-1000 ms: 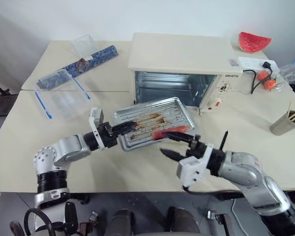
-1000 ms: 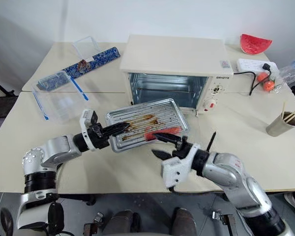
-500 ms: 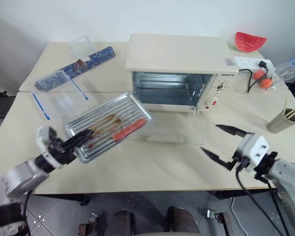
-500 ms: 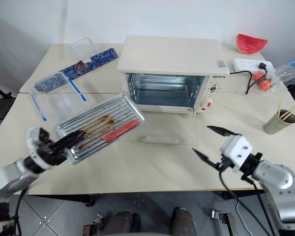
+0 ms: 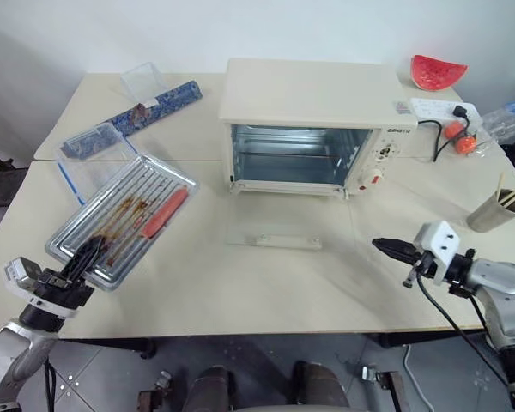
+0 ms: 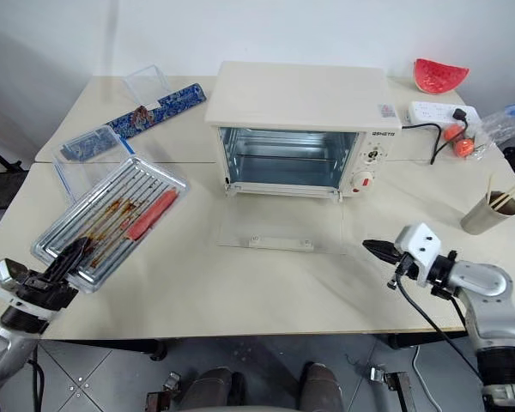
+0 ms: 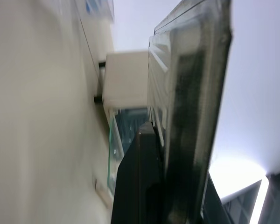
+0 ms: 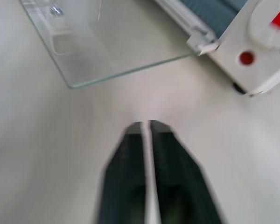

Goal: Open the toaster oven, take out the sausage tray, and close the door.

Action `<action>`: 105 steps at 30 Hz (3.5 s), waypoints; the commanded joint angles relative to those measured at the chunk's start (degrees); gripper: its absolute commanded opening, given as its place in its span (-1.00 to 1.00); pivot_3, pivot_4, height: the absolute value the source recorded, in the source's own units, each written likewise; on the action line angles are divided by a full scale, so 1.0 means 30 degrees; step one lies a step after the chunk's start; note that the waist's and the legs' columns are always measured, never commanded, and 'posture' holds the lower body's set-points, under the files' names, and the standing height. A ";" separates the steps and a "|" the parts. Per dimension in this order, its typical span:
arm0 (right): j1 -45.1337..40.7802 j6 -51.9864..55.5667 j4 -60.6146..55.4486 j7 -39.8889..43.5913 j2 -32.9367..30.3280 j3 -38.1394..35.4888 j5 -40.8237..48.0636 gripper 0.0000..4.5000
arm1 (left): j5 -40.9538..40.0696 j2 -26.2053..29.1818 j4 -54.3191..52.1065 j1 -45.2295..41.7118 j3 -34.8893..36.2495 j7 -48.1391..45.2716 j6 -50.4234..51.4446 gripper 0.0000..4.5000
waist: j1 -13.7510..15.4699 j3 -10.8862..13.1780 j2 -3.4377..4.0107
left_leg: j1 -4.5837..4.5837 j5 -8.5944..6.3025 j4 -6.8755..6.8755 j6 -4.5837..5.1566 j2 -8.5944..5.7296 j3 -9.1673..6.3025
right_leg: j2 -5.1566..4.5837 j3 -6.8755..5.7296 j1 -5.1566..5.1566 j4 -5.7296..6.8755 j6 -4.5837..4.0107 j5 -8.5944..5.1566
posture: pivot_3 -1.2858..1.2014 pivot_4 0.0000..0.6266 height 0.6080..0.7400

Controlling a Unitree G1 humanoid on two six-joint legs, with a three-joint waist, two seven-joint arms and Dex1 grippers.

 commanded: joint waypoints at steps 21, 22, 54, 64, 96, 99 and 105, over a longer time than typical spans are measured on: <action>-0.1502 0.5782 -0.7117 0.0207 0.0748 -0.3105 0.6352 -0.98 | -0.0143 0.2388 0.0423 0.0399 -0.0399 -0.0200 0.0483 -1.00 | 0.0014 0.0001 0.0001 | -0.0007 -0.0027 -0.0009 0.0006 0.0001 0.0004 | 0.0002 0.0006 -0.0010 -0.0015 0.0005 0.0003 | 0.03 -0.52 1.00; -0.1582 0.5907 -0.7175 0.0114 0.0769 -0.3166 0.6345 -0.98 | -0.0070 0.2507 0.0437 0.0411 -0.0511 -0.0343 0.0512 -1.00 | 0.0012 0.0001 0.0002 | -0.0008 -0.0030 -0.0007 0.0006 0.0000 0.0006 | 0.0001 0.0007 -0.0010 -0.0016 0.0005 0.0003 | 0.03 -0.52 1.00; 1.1626 0.7256 -1.5721 0.2217 0.0893 -0.9786 0.9867 0.97 | 1.5361 -0.1955 0.6896 -1.4846 -1.5925 -0.8545 0.4811 -1.00 | 0.0701 -0.0006 -0.0002 | 0.0022 0.0002 -0.0161 0.0016 -0.0028 0.0251 | 0.0033 0.0013 -0.0008 -0.0123 0.0028 0.0014 | 0.03 -0.52 1.00; 1.3206 0.6907 -1.5465 0.2311 0.1097 -1.0381 0.9664 0.97 | 1.9403 -0.4557 0.9532 -1.6216 -1.5456 -0.9881 0.4283 -1.00 | 0.1351 -0.0036 0.0035 | 0.0013 -0.0010 -0.0006 0.0040 -0.0039 0.0199 | 0.0001 -0.0006 0.0037 -0.0093 0.0035 0.0019 | 0.03 -0.52 1.00; 1.2594 0.6243 -1.3584 0.2956 0.1140 -0.9235 0.8707 1.00 | 2.4586 0.2742 -0.0577 -0.9660 -1.3643 -1.8135 -0.7074 0.99 | 0.0498 -0.0043 0.0068 | -0.0001 -0.0032 -0.0047 0.0000 0.0055 0.0091 | 0.0074 0.0034 -0.0037 -0.0057 0.0005 0.0017 | 0.03 -0.52 1.00; 1.1952 0.6078 -1.2988 0.3187 0.1110 -0.8861 0.8457 1.00 | 2.5966 0.4149 -0.0636 -0.7260 -1.1720 -1.9549 -1.1933 0.99 | 0.0530 -0.0035 0.0054 | -0.0025 -0.0058 -0.0012 0.0027 0.0049 0.0082 | 0.0056 0.0028 -0.0033 -0.0078 0.0007 0.0019 | 0.03 -0.52 1.00; 1.0379 0.4827 -1.1308 0.3753 0.1200 -0.7966 0.7662 1.00 | 2.7315 0.4646 -0.1101 -0.2852 -0.9157 -1.8570 -1.5430 0.99 | 0.0489 -0.0026 0.0065 | -0.0019 -0.0113 -0.0033 0.0059 0.0052 0.0109 | 0.0053 0.0022 -0.0030 -0.0121 0.0012 0.0021 | 0.03 -0.52 1.00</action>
